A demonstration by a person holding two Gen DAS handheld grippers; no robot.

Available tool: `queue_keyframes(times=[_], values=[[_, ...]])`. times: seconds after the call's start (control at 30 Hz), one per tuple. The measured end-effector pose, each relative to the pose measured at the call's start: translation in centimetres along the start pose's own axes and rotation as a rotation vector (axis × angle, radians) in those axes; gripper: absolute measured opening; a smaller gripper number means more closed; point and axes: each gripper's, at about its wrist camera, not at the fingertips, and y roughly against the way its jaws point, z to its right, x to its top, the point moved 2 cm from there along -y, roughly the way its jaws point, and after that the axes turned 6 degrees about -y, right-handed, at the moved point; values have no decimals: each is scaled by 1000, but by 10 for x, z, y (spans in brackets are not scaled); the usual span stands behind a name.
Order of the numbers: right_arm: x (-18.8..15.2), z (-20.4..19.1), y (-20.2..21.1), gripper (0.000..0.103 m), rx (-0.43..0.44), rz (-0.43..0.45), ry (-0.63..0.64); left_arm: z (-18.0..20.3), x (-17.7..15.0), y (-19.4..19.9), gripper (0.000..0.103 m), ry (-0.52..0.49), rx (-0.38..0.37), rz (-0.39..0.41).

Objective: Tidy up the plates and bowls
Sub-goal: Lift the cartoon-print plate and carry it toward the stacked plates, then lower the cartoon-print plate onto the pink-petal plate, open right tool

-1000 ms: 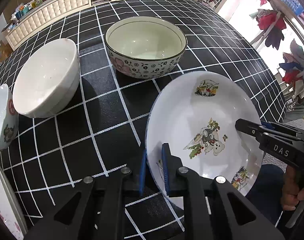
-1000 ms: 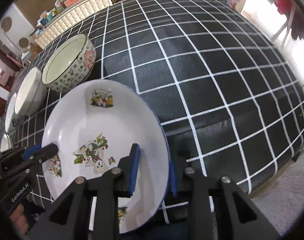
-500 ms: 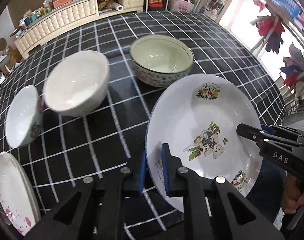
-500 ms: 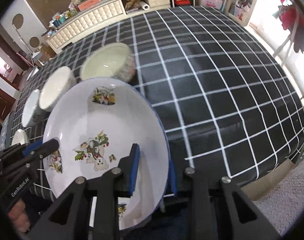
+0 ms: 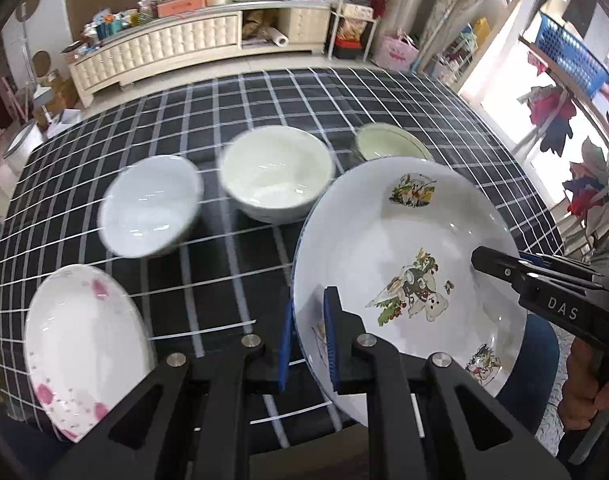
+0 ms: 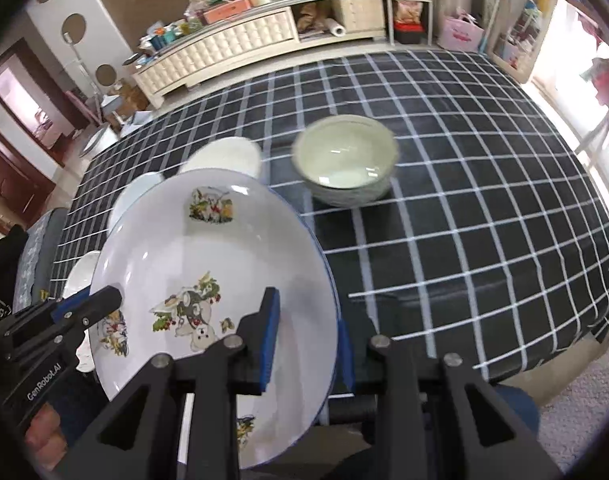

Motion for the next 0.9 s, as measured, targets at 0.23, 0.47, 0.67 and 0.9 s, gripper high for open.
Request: queue_keyframes(times=[0.23, 0.47, 0.67, 0.9], values=[[-4, -57, -12, 31, 41, -15, 63, -57, -19, 31, 13, 84, 21, 32], [-15, -115, -33, 31, 67, -42, 134, -111, -48, 51, 13, 162, 56, 39], [-27, -158, -57, 31, 97, -95, 184, -157, -78, 64, 13, 226, 100, 22], [-41, -193, -81, 31, 109, -145, 231, -202, -106, 71, 13, 299, 134, -7]])
